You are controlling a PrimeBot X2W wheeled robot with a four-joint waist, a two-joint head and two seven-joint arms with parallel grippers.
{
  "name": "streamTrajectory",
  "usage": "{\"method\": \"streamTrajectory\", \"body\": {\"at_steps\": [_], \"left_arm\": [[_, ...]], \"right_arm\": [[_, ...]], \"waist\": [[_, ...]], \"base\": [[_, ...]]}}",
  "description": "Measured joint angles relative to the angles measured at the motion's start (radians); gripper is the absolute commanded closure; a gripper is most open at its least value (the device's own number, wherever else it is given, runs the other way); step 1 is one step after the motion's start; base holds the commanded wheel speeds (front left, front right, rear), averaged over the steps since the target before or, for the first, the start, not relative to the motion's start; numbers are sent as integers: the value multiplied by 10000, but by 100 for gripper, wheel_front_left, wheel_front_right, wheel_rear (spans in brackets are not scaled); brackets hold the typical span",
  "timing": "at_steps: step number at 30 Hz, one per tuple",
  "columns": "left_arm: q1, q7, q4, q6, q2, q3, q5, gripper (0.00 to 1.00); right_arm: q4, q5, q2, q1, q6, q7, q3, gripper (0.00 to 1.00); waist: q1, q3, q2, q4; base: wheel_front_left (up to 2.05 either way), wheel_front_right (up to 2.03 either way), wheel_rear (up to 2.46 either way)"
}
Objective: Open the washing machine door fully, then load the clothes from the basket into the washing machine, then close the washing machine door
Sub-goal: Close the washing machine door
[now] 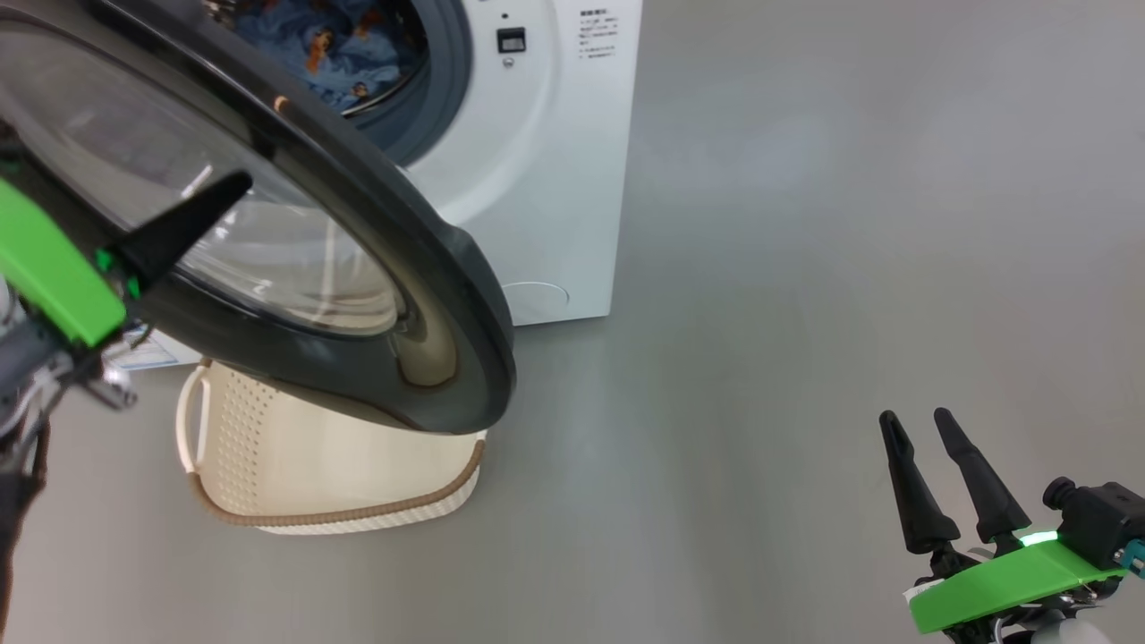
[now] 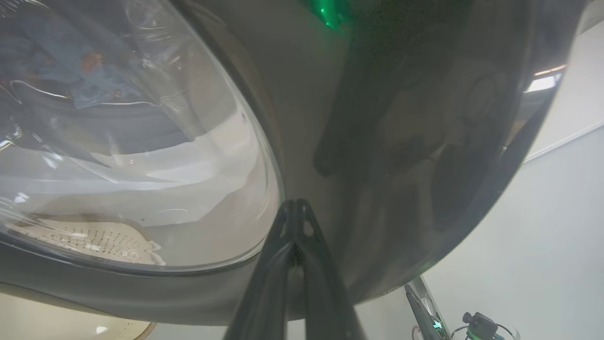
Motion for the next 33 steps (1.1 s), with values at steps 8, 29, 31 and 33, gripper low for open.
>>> {"method": "streamTrajectory", "body": {"at_steps": [8, 29, 31, 33], "left_arm": [[1498, -1149, -88, 0, 426, -155, -56, 62], [5137, -6272, 198, -8, 968, -1432, 512, 0], [5391, -6780, 426, -13, 961, -1603, 522, 0], [5501, -7051, 548, -27, 961, -1695, 560, 0]], "right_arm": [[-6, -27, -247, 5, 0, 0, -54, 0], [23, -27, -589, 218, 0, 0, -288, 0], [42, -27, -594, 349, 0, 0, -307, 0], [69, -27, -594, 403, 0, 0, -320, 0]], "waist": [[0, -227, 0, 331], [0, -726, 0, 438], [-1, -752, 0, 406], [0, -765, 0, 387]], "base": [[0, 0, 0], [0, 0, 0], [0, 0, 0], [0, 0, 0]]}}
